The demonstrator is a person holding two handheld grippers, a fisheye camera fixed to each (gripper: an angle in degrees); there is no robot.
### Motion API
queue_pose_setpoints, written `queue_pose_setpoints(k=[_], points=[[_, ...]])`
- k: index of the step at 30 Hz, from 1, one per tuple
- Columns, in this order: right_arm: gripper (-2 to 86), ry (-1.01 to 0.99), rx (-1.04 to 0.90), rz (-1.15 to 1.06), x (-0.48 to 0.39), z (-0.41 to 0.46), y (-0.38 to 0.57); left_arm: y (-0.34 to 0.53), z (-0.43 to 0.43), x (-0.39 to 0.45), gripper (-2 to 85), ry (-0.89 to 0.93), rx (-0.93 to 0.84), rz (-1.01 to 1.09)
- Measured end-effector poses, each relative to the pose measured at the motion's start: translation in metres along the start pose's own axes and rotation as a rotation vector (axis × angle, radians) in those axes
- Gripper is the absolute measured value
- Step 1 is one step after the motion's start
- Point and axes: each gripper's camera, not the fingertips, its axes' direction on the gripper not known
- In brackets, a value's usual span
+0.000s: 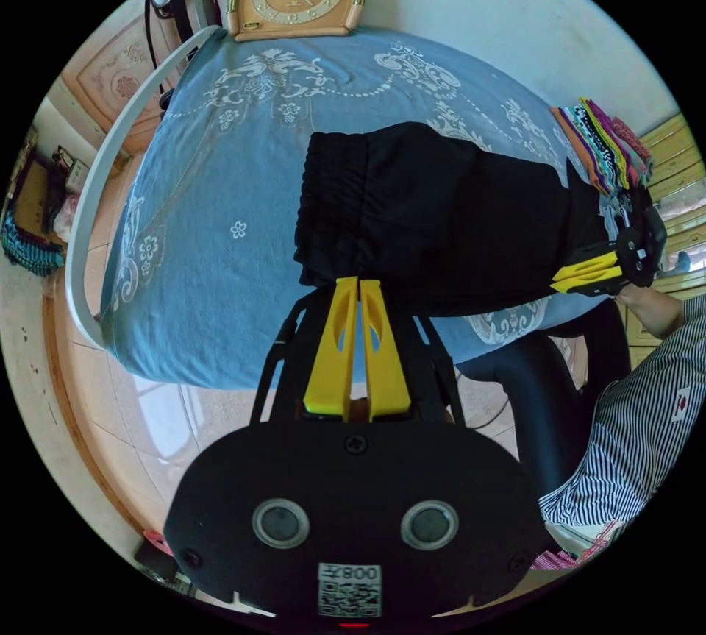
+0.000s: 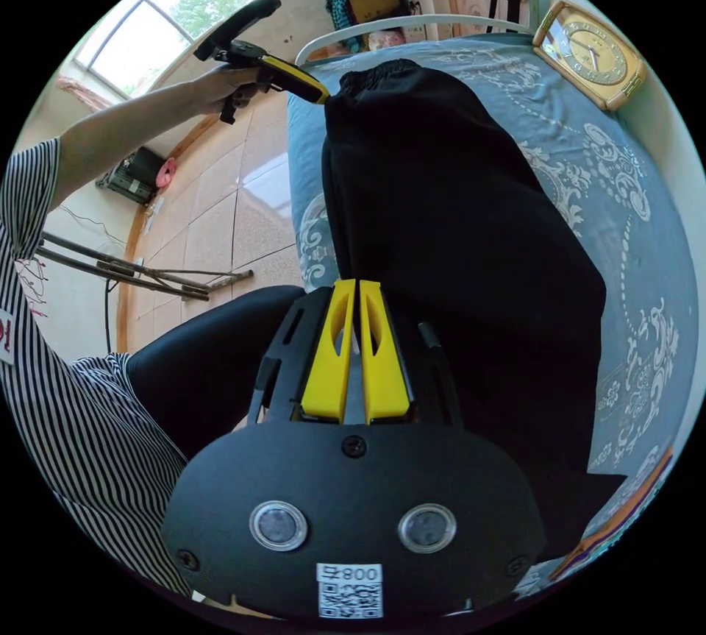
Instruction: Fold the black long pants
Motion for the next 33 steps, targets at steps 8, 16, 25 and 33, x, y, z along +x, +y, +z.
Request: queue_pose_setpoints(k=[8,16,25,33], points=[[0.6,-0.008,-0.009,0.01,-0.005,0.011,0.015,0.039,0.013,0.019,0.4,0.026,0.025,-0.039],[0.7,-0.012,-0.026,0.054,0.004,0.037,0.034,0.071,0.015,0.049,0.4,0.019,0.046,-0.092],[0.9,-0.056,-0.002,0.093,0.023,0.047,0.066,0.109,-0.021,0.111,0.2,0.127,0.28,-0.126],[0.5,-0.135,0.039,0.154,0.047,0.034,0.114,0.107,0.013,0.162,0.1,0.104,0.126,-0.137]])
